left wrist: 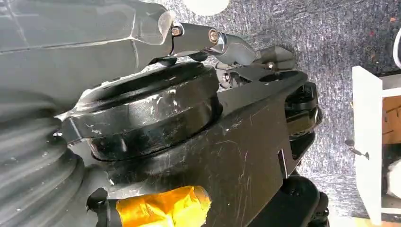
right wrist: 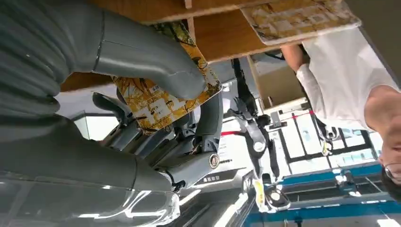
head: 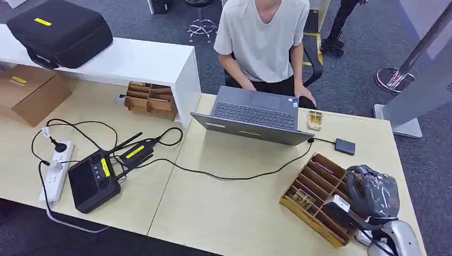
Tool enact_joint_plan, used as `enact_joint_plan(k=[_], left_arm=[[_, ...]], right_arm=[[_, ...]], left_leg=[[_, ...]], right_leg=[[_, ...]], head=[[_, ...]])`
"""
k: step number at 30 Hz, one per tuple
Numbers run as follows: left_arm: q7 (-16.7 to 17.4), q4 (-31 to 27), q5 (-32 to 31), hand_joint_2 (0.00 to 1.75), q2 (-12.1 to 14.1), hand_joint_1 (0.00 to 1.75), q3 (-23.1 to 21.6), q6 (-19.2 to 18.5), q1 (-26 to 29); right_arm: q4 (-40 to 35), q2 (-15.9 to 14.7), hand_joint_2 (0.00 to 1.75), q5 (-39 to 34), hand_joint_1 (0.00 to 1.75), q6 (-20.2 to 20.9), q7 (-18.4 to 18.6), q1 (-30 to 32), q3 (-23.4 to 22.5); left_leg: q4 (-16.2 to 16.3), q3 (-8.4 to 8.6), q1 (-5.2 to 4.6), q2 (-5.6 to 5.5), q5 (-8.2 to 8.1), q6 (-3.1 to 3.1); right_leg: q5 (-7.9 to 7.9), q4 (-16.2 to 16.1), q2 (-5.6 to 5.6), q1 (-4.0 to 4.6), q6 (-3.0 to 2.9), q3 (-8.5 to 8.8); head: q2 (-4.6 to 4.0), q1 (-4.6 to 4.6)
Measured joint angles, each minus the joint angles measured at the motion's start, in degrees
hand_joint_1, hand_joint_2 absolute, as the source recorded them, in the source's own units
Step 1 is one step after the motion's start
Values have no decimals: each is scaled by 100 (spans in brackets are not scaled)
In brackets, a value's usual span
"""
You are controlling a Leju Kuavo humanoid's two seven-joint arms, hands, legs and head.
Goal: Pass the card to the sensor for recognition and then transmit it.
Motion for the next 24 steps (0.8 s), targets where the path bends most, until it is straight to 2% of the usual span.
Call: enact_joint_plan(k=[9,18,24], left_arm=[[55,0,-76,175,-11,0,0,-11,-10],[111,0,-269,175,15,0,0,-52,-23],[111,0,-280,175,20,0,0,-66,-22]], right_arm=[[-332,33,175,-13,175,125,136,-542,90],[-457,131,175,-221,175,704,634,-2395,437],[-441,212,175,-260,175,691,662,-2830,579]], left_leg=[[0,1,0,4,1,-1],[0,2,1,5,11,0],[0,-1,2,0,10,0]], right_leg=[[2,5,6,0,-1,1],[6,8,4,0,-3,-1],[5,8,-1,1,-3,0]], head=[[0,0],[0,0],[0,0]])
